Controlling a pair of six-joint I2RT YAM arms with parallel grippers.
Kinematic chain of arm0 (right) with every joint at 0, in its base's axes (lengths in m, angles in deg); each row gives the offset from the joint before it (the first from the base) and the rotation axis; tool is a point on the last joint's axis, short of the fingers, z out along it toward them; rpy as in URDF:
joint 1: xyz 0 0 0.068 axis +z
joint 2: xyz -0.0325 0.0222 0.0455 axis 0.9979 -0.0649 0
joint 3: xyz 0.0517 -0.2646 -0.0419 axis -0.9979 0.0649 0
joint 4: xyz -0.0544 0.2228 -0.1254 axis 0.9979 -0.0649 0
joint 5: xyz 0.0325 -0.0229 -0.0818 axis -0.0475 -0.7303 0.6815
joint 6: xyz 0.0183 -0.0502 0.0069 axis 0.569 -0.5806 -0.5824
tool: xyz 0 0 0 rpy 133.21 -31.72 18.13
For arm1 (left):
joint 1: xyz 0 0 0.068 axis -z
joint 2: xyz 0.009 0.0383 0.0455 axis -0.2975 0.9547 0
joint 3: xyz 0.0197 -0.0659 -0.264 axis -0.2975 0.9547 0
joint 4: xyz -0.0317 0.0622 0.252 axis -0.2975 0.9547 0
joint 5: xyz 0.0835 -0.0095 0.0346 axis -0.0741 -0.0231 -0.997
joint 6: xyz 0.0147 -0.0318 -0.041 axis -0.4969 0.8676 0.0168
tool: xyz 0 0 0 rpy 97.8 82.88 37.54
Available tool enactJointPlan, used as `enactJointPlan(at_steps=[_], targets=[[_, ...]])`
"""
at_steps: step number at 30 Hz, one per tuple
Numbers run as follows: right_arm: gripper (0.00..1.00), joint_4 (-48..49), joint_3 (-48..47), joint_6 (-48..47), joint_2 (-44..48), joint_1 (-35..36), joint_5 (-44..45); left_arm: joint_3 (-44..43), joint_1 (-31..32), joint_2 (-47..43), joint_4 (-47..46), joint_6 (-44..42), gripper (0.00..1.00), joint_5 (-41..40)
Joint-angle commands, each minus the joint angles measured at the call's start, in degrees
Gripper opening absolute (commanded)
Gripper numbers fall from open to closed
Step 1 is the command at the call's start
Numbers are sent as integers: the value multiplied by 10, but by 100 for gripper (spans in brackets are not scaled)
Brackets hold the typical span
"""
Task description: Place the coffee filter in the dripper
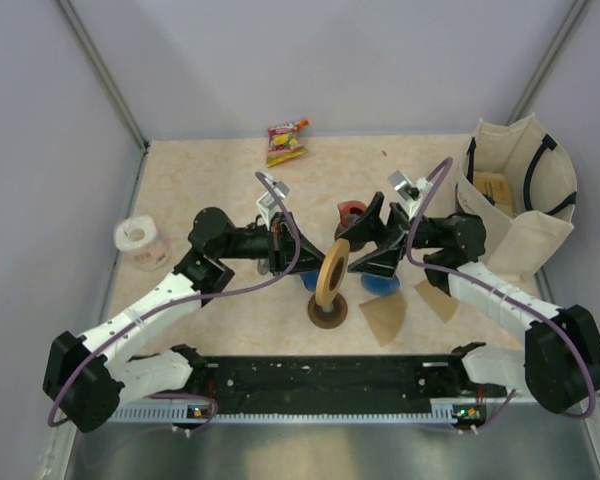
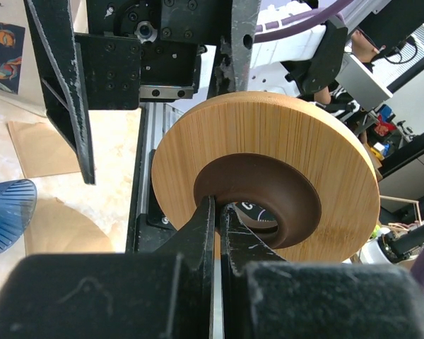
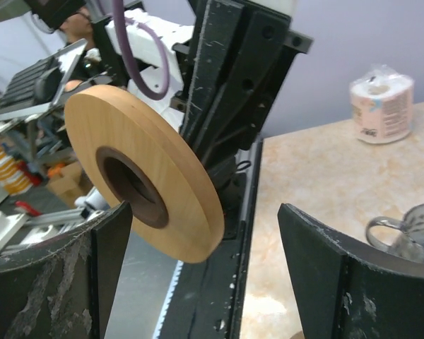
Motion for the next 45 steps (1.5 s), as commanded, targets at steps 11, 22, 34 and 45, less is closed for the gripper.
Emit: enactJointPlan(at_steps=[11, 22, 34, 45], targets=[[31, 124, -46, 51, -24, 42, -44, -32, 6, 6, -5, -19, 0, 3], [0, 115, -45, 47, -11, 43, -38, -57, 6, -11, 160, -107, 49, -72], [0, -119, -56, -112, 63, 41, -37, -54, 5, -108, 390, -191, 99, -398], [0, -561, -134, -355, 143, 41, 130, -72, 5, -153, 546, -154, 99, -720]])
